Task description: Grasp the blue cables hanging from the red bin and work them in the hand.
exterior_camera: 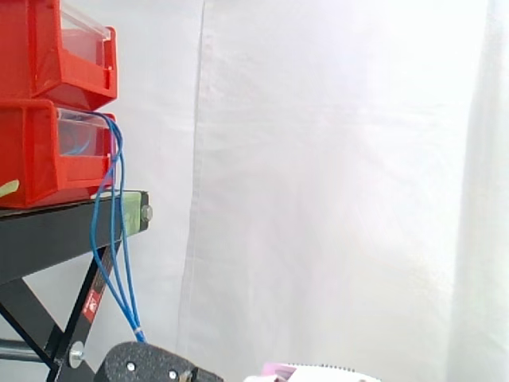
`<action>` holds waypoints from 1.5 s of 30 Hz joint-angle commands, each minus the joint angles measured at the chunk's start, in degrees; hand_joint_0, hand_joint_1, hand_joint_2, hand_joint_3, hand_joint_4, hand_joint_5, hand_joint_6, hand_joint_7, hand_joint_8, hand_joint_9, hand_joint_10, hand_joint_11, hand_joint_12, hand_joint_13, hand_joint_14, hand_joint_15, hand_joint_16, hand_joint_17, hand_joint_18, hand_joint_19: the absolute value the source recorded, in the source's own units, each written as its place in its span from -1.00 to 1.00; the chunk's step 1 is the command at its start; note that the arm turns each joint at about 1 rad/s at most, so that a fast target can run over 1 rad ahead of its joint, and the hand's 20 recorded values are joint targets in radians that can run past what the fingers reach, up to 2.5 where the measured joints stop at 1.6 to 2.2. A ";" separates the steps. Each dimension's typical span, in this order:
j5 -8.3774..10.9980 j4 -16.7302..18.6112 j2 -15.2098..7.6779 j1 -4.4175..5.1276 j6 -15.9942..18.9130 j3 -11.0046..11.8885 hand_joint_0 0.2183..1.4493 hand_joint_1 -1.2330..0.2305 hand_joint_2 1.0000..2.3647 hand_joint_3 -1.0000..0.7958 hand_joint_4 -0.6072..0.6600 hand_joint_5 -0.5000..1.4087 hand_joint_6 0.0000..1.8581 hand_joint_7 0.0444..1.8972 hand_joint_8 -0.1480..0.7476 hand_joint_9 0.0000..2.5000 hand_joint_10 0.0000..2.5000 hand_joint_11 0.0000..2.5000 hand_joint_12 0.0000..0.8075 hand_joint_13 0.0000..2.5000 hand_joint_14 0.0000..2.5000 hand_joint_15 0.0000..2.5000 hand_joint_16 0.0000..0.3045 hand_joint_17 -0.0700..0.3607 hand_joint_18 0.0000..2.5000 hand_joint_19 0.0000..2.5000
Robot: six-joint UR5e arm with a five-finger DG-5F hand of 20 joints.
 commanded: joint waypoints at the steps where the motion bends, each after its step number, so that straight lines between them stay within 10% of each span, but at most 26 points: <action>1: 0.09 0.90 -1.92 0.02 0.08 0.50 0.00 0.03 -1.00 -0.93 0.34 -0.66 -0.99 -0.27 0.07 -0.75 -1.00 -0.84 0.00 -0.74 -0.99 -0.72 -0.61 -0.06 -0.72 -0.66; 5: 0.00 3.80 -5.79 0.11 2.89 3.05 0.00 0.04 -1.00 -0.93 0.34 -0.66 -0.99 -0.27 0.07 -0.75 -1.00 -0.84 0.00 -0.74 -0.99 -0.72 -0.61 -0.06 -0.71 -0.66; 11: 0.00 3.18 -5.79 0.29 2.98 3.75 -0.01 0.04 -1.00 -0.92 0.34 -0.65 -0.99 -0.27 0.09 -0.68 -0.99 -0.73 0.01 -0.72 -0.99 -0.70 -0.61 -0.06 -0.69 -0.65; 24: 0.00 3.00 -5.70 1.69 2.98 3.75 0.03 -0.02 -0.99 -0.89 0.50 -0.45 -0.99 0.01 0.14 -0.29 -1.00 0.32 0.13 -0.41 -0.98 -0.37 -0.61 -0.06 -0.53 -0.55; 27: -0.09 3.09 -5.62 2.05 2.98 3.75 0.03 -0.02 -0.99 -0.88 0.50 -0.42 -0.99 0.10 0.13 -0.31 -0.73 0.36 0.14 -0.36 -0.98 -0.29 -0.61 -0.06 -0.51 -0.53; 35: -0.26 2.74 -3.86 2.22 2.98 3.75 0.04 -0.04 -0.99 -0.87 0.49 -0.34 -0.99 0.25 0.16 -0.51 0.75 0.28 0.08 -0.10 -1.00 0.31 -0.61 -0.05 -0.30 -0.31; 42: -0.35 1.86 -1.92 2.22 2.98 3.66 0.06 -0.05 -0.99 -0.86 0.50 -0.25 -1.00 0.39 0.21 -0.62 1.00 0.57 0.08 -0.34 0.92 0.10 -0.66 -0.14 0.07 0.28; 45: -0.35 0.46 -0.52 2.13 2.98 3.66 0.06 -0.06 -0.99 -0.85 0.50 -0.22 -0.91 0.39 0.24 -0.54 1.00 0.77 0.12 -0.32 1.00 0.19 -0.67 -0.14 0.17 0.33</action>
